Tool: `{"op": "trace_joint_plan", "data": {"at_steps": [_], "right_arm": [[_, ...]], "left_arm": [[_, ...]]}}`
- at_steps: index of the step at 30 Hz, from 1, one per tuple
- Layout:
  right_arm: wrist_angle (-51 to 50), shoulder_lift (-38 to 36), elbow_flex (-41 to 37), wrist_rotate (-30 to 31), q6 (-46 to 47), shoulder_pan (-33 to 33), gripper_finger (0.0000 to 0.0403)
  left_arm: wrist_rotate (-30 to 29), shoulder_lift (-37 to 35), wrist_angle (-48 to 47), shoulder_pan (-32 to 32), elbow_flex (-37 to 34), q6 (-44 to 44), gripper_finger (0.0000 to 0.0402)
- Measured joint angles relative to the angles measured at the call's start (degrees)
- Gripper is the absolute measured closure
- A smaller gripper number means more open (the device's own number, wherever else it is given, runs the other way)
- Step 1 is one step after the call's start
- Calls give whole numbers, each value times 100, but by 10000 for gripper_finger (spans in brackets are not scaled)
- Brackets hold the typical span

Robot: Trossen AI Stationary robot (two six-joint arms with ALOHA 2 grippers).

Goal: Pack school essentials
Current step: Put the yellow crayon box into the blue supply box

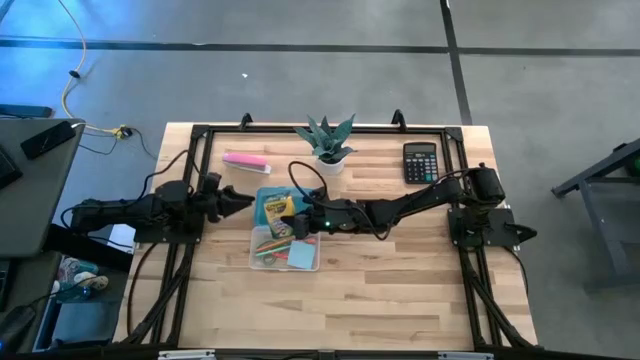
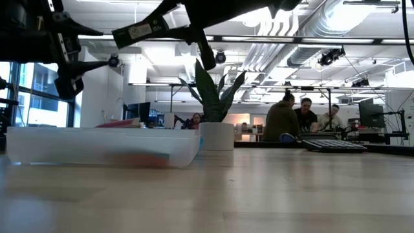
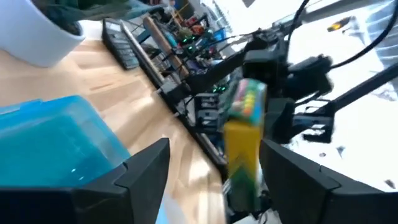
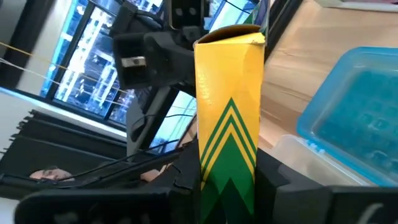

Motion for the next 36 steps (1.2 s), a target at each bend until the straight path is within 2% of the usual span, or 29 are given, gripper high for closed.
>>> {"op": "trace_joint_plan", "data": {"at_steps": [6, 16, 25, 36], "right_arm": [[-10, 0, -2, -363, -78, -55, 332], [61, 0, -3, -750, -99, -231, 332], [206, 0, -7, -1052, -100, -377, 332], [345, 0, -9, -1158, -100, -452, 332]], "left_arm": [[468, 15, 563, -1, 0, -189, 163], [540, 490, 754, -117, 0, -668, 163], [57, 1248, 1451, -496, 2, -731, 163], [-48, 1979, 2437, -592, 4, -697, 163]]}}
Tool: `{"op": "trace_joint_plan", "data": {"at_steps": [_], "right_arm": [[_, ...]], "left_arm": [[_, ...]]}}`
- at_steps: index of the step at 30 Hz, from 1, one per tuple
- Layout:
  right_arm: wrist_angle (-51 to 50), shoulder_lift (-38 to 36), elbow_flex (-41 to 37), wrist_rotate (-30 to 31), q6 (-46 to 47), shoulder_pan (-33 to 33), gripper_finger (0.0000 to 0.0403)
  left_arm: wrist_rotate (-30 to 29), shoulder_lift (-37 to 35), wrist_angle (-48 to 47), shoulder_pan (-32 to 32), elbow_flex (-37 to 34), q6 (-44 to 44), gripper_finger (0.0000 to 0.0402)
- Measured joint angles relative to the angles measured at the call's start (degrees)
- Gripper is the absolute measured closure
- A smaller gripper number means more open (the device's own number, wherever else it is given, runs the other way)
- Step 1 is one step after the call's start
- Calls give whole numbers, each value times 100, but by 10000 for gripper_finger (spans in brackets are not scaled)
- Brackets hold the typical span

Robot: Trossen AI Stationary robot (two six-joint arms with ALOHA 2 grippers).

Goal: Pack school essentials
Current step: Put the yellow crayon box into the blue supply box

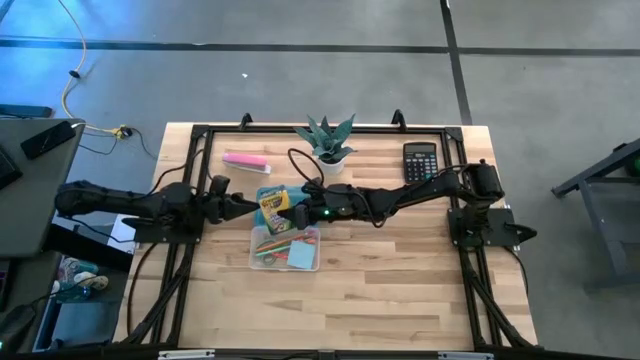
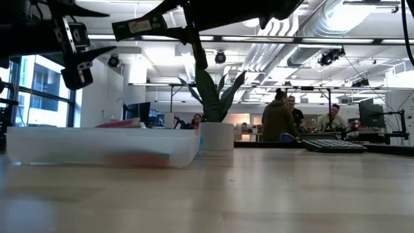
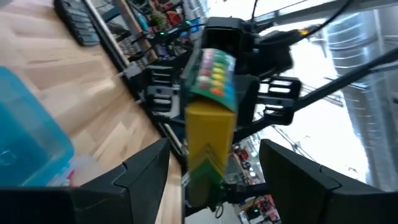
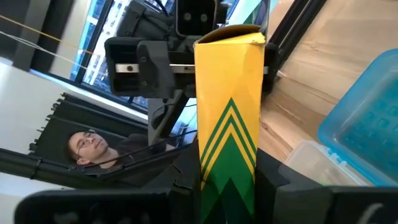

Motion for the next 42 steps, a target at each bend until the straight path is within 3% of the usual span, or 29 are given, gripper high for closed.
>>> {"op": "trace_joint_plan", "data": {"at_steps": [9, 26, 42], "right_arm": [[8, 0, 0, -28, 2, 2, 332], [6, 0, 0, -157, -44, 2, 332], [-11, -11, 0, -195, -50, 7, 332]], "left_arm": [[-41, 526, 486, 0, 20, -28, 163], [92, 1829, 310, 0, 812, 171, 166], [304, 1866, 295, 4, 981, 151, 295]]}}
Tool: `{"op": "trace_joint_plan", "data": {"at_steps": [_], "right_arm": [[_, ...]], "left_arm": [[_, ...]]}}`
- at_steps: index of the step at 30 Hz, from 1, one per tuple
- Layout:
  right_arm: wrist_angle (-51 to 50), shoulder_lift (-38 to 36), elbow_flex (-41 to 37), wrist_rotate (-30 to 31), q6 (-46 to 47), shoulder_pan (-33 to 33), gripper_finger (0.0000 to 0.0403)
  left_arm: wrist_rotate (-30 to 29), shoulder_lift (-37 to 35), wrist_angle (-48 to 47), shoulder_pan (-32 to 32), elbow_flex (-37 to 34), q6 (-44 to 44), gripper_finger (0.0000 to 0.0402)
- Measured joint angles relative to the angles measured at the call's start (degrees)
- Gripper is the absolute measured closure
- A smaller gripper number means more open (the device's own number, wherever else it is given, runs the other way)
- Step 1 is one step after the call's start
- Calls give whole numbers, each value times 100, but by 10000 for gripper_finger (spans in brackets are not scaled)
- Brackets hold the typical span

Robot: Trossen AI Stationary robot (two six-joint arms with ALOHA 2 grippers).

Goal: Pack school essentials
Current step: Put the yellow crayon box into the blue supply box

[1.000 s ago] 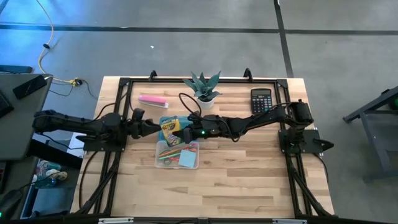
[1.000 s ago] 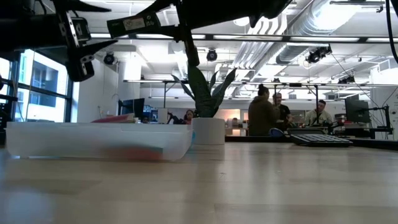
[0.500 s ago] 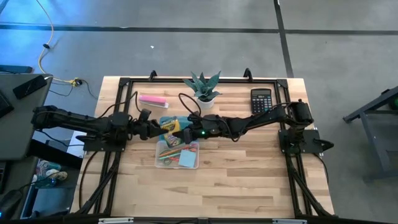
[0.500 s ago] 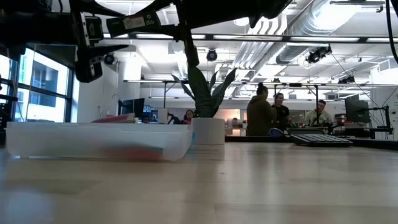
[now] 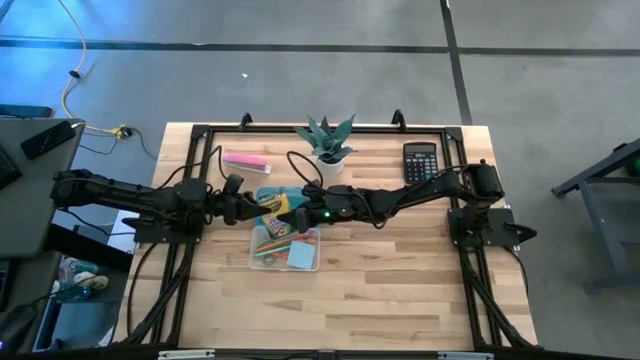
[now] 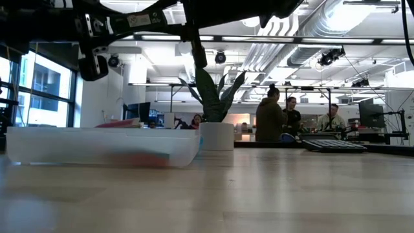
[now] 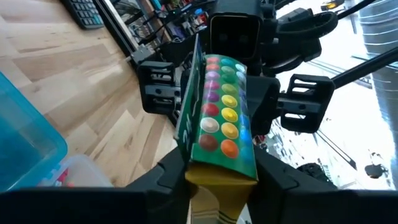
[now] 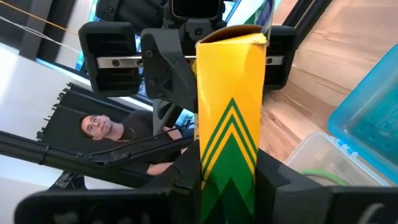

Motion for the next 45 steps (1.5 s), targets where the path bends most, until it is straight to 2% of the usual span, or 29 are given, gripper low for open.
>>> {"op": "trace_joint_plan", "data": {"at_steps": [7, 14, 20, 28, 33, 40, 45], "right_arm": [[-6, 0, 0, 6, -191, -2, 316], [-115, 0, 0, 80, -353, -65, 235], [-118, -84, 0, -321, -425, -348, 180], [-471, -477, 0, -747, -832, -740, 164], [-985, -893, 0, -1020, -1336, -1006, 164], [-2112, -1650, 0, -1401, -2018, -1448, 164], [-2861, -2192, 0, -1403, -2506, -1729, 164]], "left_arm": [[9, 0, 9, -2, 0, -129, 315], [8, 0, 6, -4, 0, -400, 316], [-92, 0, 7, -7, 0, -538, 316], [-490, 0, 7, -102, -2, -597, 316], [-1522, 2, 8, -596, -2, -665, 316], [-3914, 120, 7, -1812, -3, -771, 316], [-5279, 378, 22, -2577, 0, -1063, 316]]}}
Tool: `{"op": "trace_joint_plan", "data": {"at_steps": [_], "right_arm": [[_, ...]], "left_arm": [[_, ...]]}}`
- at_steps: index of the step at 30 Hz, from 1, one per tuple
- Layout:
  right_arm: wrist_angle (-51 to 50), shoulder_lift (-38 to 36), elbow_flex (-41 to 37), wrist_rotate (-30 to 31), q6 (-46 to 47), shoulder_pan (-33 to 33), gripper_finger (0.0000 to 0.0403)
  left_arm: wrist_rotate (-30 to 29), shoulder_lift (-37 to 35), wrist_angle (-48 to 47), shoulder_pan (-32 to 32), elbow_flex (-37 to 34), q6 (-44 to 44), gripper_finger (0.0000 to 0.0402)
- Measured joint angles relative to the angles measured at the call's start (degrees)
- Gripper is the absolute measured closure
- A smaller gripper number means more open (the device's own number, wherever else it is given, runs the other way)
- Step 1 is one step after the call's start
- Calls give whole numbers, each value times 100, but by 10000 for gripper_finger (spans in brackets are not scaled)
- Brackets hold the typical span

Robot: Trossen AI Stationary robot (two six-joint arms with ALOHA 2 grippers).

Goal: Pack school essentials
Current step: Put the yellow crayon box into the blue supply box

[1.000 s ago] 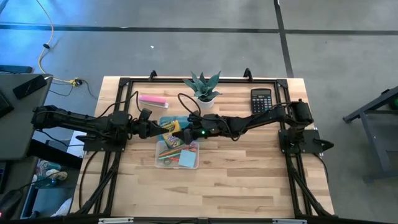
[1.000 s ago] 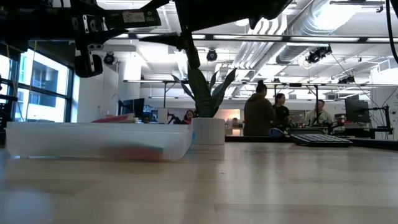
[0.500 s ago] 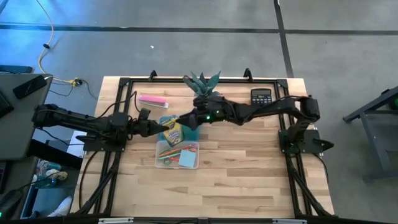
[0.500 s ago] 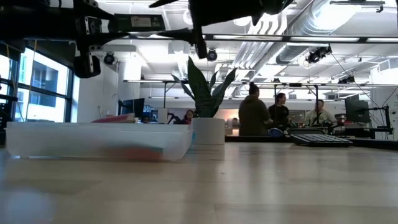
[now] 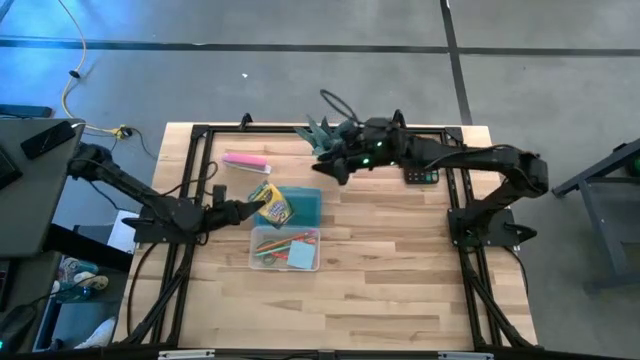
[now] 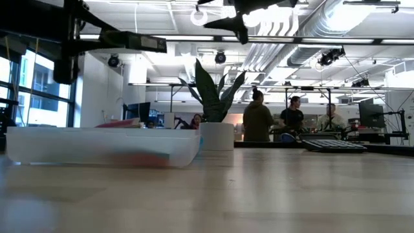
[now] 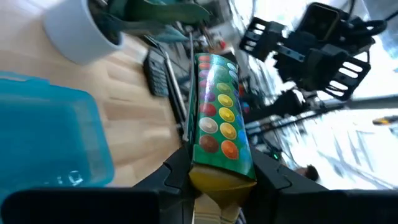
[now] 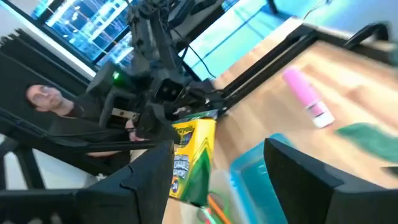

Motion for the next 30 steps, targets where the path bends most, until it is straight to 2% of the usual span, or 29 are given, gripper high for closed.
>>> {"op": "trace_joint_plan", "data": {"at_steps": [5, 10, 16, 24, 30], "right_arm": [[-296, -383, 0, 2, -344, -248, 164], [-476, -579, 0, 0, -605, -390, 164], [-824, -595, 0, -6, -718, -424, 164], [-1369, -594, 0, -15, -882, -424, 164], [-1409, -594, 0, -128, -1100, -415, 164]], "left_arm": [[-1064, 523, -3, -530, 357, -46, 316], [-1926, 1371, -7, -819, 962, 38, 316], [-2925, 2511, -3, -1056, 1609, -500, 316], [-3453, 3866, -8, -1292, 2228, -1818, 316], [-3692, 4515, -9, -1456, 2539, -2571, 316]]}}
